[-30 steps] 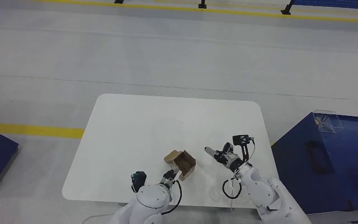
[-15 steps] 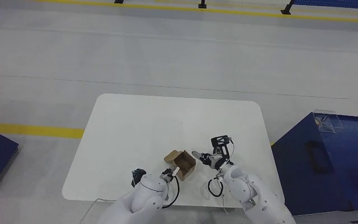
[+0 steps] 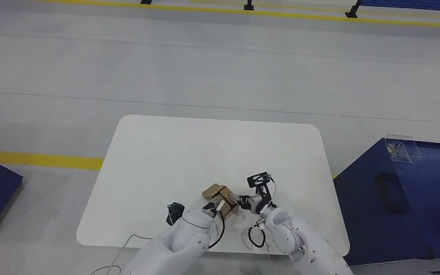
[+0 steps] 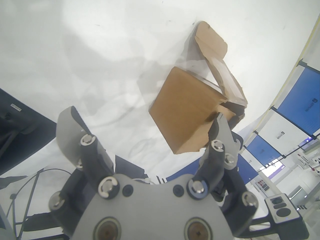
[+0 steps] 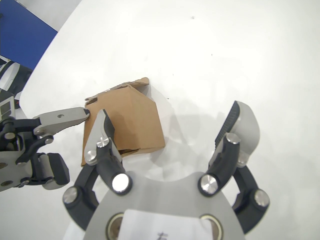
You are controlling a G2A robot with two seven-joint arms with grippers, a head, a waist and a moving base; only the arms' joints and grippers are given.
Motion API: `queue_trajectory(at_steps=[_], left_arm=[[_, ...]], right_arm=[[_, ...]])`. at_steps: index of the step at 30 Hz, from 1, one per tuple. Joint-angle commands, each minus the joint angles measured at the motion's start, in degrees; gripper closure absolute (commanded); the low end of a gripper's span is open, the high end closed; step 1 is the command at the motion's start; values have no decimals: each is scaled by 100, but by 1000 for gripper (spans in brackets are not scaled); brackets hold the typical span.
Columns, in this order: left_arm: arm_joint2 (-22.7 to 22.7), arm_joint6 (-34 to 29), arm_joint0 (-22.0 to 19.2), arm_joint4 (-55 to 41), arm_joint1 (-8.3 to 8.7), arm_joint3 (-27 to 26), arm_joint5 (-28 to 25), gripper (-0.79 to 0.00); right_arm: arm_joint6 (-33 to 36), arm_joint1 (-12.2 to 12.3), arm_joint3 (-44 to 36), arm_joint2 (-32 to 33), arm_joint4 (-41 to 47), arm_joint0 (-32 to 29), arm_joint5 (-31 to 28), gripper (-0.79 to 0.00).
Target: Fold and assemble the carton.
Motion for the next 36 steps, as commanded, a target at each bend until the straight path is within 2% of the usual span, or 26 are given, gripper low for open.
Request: queue_trajectory(at_steps=[1,5,15,18,24,29,36], left_arm=[[52,-32,-73,37,-37,182,34,-785],[132,-9,-180,1,-137,317,11,-785],[128,134,-69,-209,-278,55,-132,-785],[48,266,36,-272,-279,-6,-264,-785],[-417,766,193,-883,-258,-245,-764,-785],[-395,813,331,-827,-179,-560,-812,-785],[-165,738,309,-782,-157,-707,-737,-785]], right_arm=[[15,-20,29,-33,-26,37,16,-785],[14,-49,79,-32,-65,86,39,-785],[-48,-75,25,143,-164,65,121,-785],[6,-73,-1,168,-194,23,-12,-785],[148,-88,155,48,-623,50,-141,-785],[91,-110,171,90,-675,93,-156,-785],[60,-57,39,349,-1063,104,-355,-785]])
